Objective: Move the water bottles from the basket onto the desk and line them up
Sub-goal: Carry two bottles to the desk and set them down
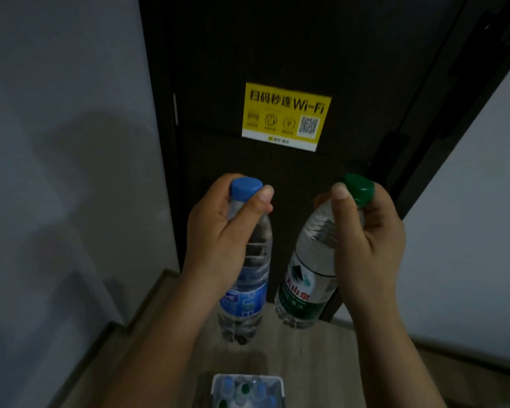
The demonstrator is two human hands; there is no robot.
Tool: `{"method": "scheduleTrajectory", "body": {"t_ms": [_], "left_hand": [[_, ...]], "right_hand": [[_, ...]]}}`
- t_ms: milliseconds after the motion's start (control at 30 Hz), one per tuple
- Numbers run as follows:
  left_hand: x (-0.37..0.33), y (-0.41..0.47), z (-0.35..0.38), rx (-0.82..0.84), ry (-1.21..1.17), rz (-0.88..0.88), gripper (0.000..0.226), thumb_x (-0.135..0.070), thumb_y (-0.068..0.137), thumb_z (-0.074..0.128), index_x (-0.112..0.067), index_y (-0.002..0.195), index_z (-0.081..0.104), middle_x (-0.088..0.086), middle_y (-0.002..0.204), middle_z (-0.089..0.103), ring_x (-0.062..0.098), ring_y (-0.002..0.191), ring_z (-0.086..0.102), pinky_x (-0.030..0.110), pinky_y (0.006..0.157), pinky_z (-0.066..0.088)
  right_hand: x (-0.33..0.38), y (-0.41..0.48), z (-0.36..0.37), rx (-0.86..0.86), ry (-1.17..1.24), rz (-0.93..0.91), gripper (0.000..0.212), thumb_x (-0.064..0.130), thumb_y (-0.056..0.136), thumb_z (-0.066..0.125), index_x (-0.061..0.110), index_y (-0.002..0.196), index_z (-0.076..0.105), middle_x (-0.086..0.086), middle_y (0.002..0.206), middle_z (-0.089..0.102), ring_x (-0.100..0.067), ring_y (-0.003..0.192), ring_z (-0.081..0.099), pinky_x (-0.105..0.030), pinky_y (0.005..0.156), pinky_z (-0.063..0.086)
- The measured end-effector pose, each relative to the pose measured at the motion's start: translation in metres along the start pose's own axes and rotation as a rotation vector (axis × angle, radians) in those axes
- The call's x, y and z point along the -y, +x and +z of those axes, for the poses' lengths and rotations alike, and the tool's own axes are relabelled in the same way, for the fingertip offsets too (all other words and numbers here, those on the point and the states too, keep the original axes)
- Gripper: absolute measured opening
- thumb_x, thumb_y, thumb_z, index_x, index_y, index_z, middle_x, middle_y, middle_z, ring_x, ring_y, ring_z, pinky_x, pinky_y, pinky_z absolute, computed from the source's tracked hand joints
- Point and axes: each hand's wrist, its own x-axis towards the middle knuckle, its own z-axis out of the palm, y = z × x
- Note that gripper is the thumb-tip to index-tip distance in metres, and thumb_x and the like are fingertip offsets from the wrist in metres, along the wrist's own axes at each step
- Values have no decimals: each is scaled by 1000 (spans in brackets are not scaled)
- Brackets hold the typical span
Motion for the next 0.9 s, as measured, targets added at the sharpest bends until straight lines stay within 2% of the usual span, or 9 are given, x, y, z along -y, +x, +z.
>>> {"method": "scheduleTrajectory", "body": {"t_ms": [133,267,433,600,800,900], "left_hand": [[-53,4,-17,-31,-18,12,25,-45,87,56,-21,89,61,-4,81,69,5,74,64,8,66,47],[-81,-4,-28,-44,-18,24,27,-45,87,56,-18,90,61,-5,82,69,3,72,64,6,64,47],[-108,-14,-31,-56,-57,49,26,-45,84,55,-22,92,60,-5,83,70,5,70,66,10,62,51],[-120,-19,-27,-88,-26,85,26,-42,84,54,-18,92,60,-2,81,70,6,69,66,12,62,51],[-123,-22,-9,-244,88,81,23,-42,86,58,-19,87,62,-6,80,70,5,74,66,10,66,51],[-126,-24,3,-346,117,65,29,-45,84,58,-17,88,63,-9,79,70,3,73,66,7,62,48]], "right_hand": [[59,13,-3,-63,12,-42,19,39,91,52,23,89,62,3,80,65,-7,73,62,-12,64,47],[93,6,-7,-104,21,-49,17,40,91,52,25,88,61,0,81,65,-9,73,62,-12,63,47],[115,-3,-16,-98,64,-54,18,37,91,53,21,88,62,0,79,66,-9,71,63,-11,60,47],[118,2,-22,-74,105,-65,16,34,93,54,22,87,62,1,79,65,-9,72,63,-10,61,47],[106,23,-30,50,199,-76,24,36,93,53,14,93,64,6,85,66,-6,79,64,-11,66,48],[100,37,-31,155,262,-87,27,39,91,52,15,91,63,2,83,64,-9,76,63,-13,65,48]]}}
